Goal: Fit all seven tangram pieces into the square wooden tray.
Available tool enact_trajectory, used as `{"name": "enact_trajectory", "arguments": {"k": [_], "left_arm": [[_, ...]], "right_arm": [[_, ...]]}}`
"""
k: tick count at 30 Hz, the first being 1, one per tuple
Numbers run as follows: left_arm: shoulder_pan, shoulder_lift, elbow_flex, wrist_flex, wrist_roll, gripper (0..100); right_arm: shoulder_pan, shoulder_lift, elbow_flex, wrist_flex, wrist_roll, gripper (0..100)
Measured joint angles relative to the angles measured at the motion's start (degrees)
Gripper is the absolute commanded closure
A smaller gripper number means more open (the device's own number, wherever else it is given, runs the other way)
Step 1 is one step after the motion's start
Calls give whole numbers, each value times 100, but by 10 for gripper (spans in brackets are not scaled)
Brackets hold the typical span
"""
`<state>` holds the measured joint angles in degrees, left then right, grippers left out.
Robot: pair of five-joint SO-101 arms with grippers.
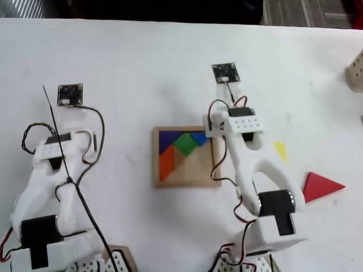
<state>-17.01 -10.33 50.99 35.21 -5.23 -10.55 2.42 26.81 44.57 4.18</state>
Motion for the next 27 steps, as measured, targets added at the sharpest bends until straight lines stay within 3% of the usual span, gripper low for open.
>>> {"name": "enact_trajectory", "arguments": {"k": [20,27], "left_arm": [[0,0,0,0,0,976],[0,0,0,0,0,976]], "right_arm": [[-448,62,598,-475,9,981],[-281,-457,343,229,26,981]]}}
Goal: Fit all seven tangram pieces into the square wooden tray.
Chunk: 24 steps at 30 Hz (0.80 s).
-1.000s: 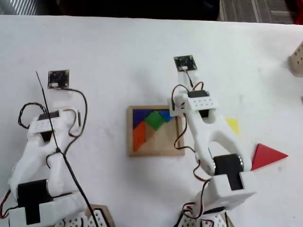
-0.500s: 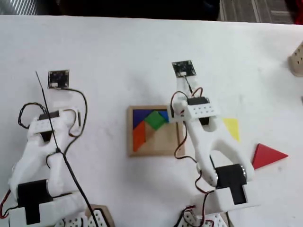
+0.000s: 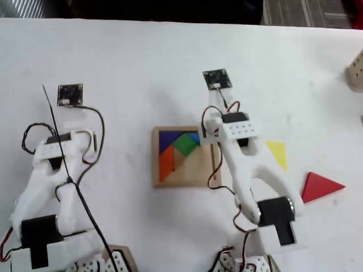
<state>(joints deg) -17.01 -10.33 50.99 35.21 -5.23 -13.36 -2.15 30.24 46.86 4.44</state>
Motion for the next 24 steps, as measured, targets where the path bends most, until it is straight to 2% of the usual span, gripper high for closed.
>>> {"name": "enact_trajectory", "arguments": {"k": [3,9,13,19,24], "left_arm": [[0,0,0,0,0,976],[0,0,0,0,0,976],[0,0,0,0,0,976],[0,0,0,0,0,976],[0,0,0,0,0,976]], "right_arm": [[176,-448,229,9,0,981],[62,-589,615,-105,0,981],[-220,-255,615,-378,0,981],[-273,448,589,-1152,0,981],[-334,651,123,-668,18,981]]}}
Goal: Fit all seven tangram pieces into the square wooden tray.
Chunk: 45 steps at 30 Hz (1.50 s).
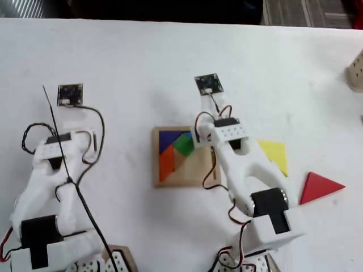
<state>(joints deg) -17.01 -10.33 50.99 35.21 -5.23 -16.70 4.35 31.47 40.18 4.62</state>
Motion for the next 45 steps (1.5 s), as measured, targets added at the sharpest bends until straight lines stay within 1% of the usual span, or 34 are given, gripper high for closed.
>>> {"name": "enact_trajectory", "arguments": {"k": [3,5,8,12,15,19,22,25,28,31,34,37,40,45], "left_arm": [[0,0,0,0,0,976],[0,0,0,0,0,976],[0,0,0,0,0,976],[0,0,0,0,0,976],[0,0,0,0,0,976],[0,0,0,0,0,976],[0,0,0,0,0,976],[0,0,0,0,0,976],[0,0,0,0,0,976],[0,0,0,0,0,974],[0,0,0,0,0,973],[9,0,0,0,-123,973],[158,0,0,237,-404,973],[510,0,-9,484,-527,972]], "right_arm": [[123,-255,-185,738,53,981],[316,-615,-167,993,53,981],[378,-967,255,835,70,981],[105,-958,492,527,97,981],[-158,-651,492,229,97,981],[-202,-62,158,62,97,981],[-193,123,-237,211,105,981],[-105,44,-563,879,105,981],[369,-580,-624,1714,105,981],[1029,-1503,-246,2013,105,981],[1486,-2154,475,1899,105,981],[1837,-2338,1160,1697,105,981],[2479,-2418,1477,1670,123,981],[3666,-2418,1600,1574,352,981]]}}
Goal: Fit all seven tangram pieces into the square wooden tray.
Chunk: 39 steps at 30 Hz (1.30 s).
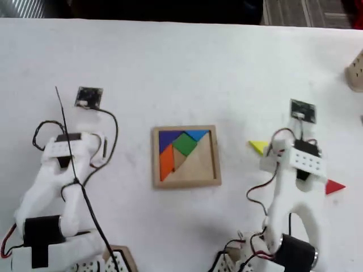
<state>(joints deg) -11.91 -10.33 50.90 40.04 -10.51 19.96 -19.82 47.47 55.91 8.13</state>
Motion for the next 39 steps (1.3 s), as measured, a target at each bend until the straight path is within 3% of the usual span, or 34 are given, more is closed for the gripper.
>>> {"name": "enact_trajectory", "arguments": {"k": [4,7,10,17,27,39], "left_arm": [[484,-70,-185,475,0,972],[967,-308,-202,844,-9,962],[1029,-563,-9,800,0,905],[527,-914,422,167,0,831],[598,-1002,607,97,-9,830],[598,-1002,607,97,-9,828]], "right_arm": [[448,0,176,-325,105,902],[413,0,237,-448,123,791],[202,0,237,-545,396,734],[-404,0,18,-580,2567,727],[-440,1820,-1820,651,4475,726],[-440,4229,-3877,1037,4862,728]]}}
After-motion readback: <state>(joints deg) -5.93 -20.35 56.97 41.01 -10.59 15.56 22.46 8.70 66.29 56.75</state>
